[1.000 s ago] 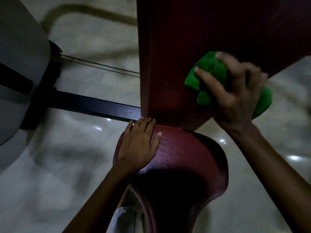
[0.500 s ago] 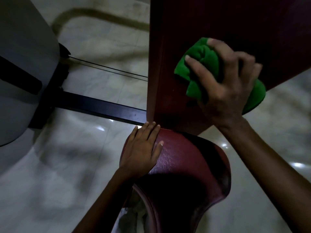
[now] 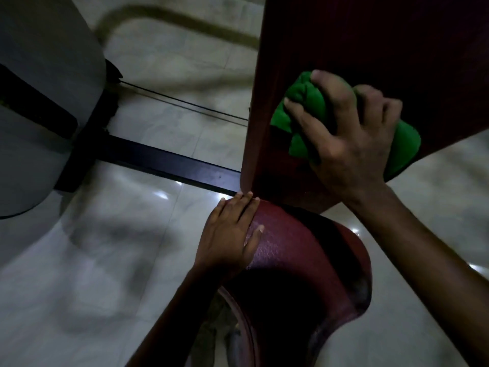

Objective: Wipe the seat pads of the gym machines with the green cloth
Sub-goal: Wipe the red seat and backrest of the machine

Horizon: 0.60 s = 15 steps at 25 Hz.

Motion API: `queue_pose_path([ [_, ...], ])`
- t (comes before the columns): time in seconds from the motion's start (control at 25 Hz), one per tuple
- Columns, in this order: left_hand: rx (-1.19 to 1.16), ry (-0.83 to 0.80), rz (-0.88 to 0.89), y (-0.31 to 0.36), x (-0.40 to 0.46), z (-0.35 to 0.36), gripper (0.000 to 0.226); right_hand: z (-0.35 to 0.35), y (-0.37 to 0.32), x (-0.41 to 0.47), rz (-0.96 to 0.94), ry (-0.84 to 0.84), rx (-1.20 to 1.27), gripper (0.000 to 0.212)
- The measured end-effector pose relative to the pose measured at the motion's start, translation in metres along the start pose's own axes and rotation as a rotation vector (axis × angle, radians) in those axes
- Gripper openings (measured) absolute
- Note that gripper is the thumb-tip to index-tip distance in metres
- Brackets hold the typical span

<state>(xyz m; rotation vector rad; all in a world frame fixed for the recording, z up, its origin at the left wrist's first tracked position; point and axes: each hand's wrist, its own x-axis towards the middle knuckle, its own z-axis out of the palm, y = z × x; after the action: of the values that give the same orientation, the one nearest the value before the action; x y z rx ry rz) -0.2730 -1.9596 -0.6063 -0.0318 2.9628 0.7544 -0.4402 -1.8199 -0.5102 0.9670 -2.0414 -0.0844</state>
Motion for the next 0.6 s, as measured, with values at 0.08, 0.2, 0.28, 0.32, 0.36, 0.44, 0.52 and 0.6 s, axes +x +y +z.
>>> queue_pose_path([
  [0.08,-0.001,-0.003,0.001,0.0,-0.001,-0.001,0.056,0.007,-0.008,-0.006,-0.081,-0.005,0.006,0.014],
  [0.2,0.015,-0.018,0.003,0.003,-0.003,-0.005,0.055,0.017,-0.028,-0.051,-0.457,-0.241,0.081,0.024],
  [0.28,0.005,-0.003,0.008,0.003,-0.005,-0.005,0.055,0.015,-0.028,-0.058,-0.555,-0.351,0.098,0.031],
  [0.32,0.002,0.013,0.006,0.002,-0.006,-0.004,0.056,0.013,-0.025,-0.05,-0.535,-0.34,0.131,0.027],
  [0.36,-0.009,0.03,-0.003,0.002,-0.006,-0.003,0.057,0.009,-0.021,-0.039,-0.468,-0.303,0.15,0.022],
  [0.44,-0.066,0.073,-0.057,0.0,-0.007,-0.001,0.06,0.007,-0.014,-0.02,-0.23,-0.19,0.136,0.024],
  [0.52,-0.094,0.076,-0.088,0.0,-0.007,0.0,0.061,0.012,-0.018,-0.022,-0.175,-0.137,0.104,0.021],
  [0.6,-0.09,0.058,-0.095,0.002,-0.01,-0.002,0.06,0.021,-0.035,-0.043,-0.399,-0.226,0.137,0.022],
])
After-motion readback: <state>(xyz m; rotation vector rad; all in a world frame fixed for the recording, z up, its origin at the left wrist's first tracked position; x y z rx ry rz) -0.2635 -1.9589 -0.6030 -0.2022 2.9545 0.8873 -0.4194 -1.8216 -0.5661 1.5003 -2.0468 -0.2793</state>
